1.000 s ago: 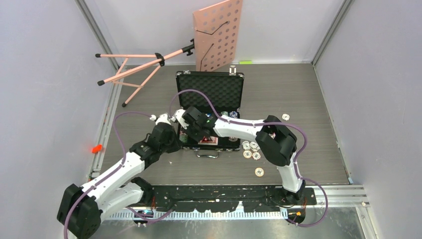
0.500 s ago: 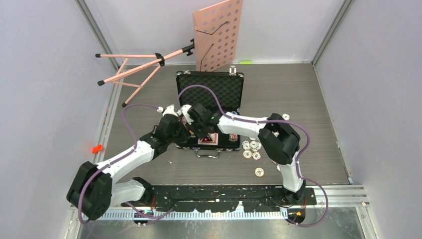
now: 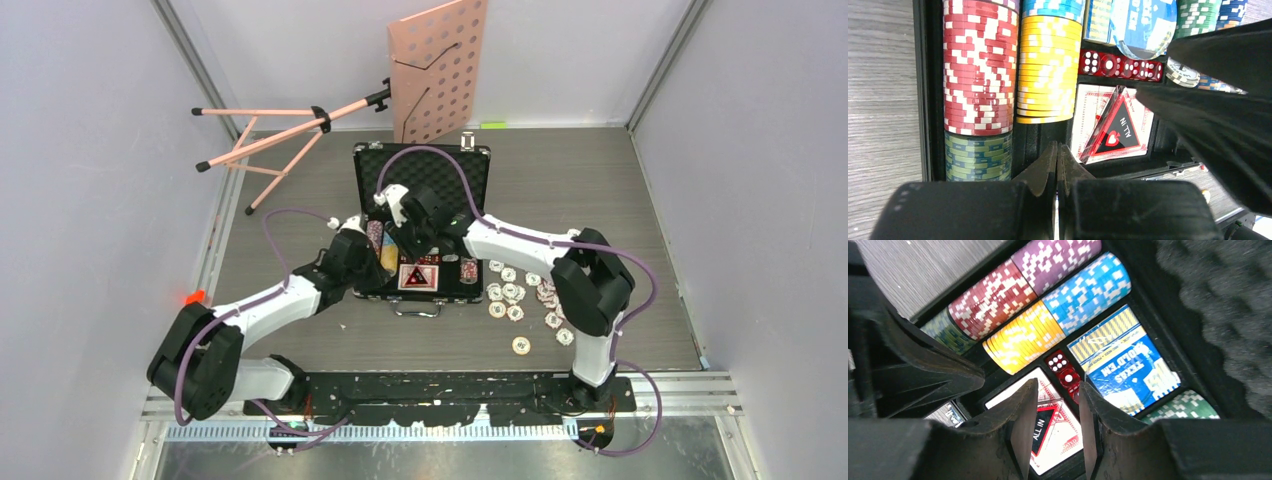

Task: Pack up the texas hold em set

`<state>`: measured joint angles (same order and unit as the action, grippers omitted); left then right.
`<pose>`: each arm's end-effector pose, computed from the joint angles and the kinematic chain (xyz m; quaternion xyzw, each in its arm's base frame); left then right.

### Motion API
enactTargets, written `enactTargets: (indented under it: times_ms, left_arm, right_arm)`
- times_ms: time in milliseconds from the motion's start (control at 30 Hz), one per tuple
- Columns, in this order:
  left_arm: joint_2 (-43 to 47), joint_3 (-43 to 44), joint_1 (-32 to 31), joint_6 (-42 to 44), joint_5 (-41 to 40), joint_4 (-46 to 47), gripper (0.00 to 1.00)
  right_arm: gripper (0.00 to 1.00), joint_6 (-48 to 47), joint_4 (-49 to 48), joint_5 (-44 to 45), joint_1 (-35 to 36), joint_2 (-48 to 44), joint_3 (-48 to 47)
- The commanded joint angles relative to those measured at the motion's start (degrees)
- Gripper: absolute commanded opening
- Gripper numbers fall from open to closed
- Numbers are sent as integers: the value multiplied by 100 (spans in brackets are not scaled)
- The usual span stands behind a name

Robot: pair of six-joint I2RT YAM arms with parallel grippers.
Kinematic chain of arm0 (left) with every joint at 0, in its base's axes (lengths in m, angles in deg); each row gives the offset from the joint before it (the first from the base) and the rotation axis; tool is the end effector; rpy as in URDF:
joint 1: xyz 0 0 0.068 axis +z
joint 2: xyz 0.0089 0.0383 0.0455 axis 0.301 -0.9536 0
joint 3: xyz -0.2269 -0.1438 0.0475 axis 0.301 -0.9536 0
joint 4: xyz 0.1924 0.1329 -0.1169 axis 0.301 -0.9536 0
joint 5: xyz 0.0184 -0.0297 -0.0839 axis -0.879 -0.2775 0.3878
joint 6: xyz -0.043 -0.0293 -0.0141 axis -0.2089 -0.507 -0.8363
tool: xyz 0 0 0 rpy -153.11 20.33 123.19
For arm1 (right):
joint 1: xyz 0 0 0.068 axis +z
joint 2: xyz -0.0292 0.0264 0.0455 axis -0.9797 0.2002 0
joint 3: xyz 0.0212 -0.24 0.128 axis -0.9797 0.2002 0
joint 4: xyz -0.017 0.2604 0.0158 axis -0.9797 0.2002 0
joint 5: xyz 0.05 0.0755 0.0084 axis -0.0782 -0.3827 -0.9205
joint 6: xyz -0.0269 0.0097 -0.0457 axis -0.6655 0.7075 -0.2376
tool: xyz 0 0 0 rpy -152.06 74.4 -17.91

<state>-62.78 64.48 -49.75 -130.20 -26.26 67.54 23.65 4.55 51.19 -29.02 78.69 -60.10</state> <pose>0.2117 -0.1325 0.1804 -0.1138 0.9119 -0.2396 0.3130 0.2724 0.3195 0.2207 -0.4095 0.8323 0.1590 0.3382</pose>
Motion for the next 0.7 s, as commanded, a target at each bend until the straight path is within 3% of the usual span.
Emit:
enactTargets:
  times_ms: [0,267,533,567,633,667]
  left_arm:
    - [39,-34,-11,106,59,-17,0]
    - [191,80,-9,297,-125,-295,0]
    - [1097,235,-12,833,-100,-977,1]
    - [1247,224,-12,984,80,-987,6]
    - [1500,155,-20,1196,511,-981,19]
    - [1586,133,-32,1255,682,-969,24]
  right_arm:
    - [42,86,-356,-131,1,-434,50]
    - [42,473,-291,-124,-61,-807,179]
    - [42,1782,231,739,-305,-2682,1506]
    - [43,1952,386,938,-386,-2903,1810]
    - [54,2712,650,1617,-469,-3533,2300]
    - [76,3551,819,2428,-493,-3916,2443]
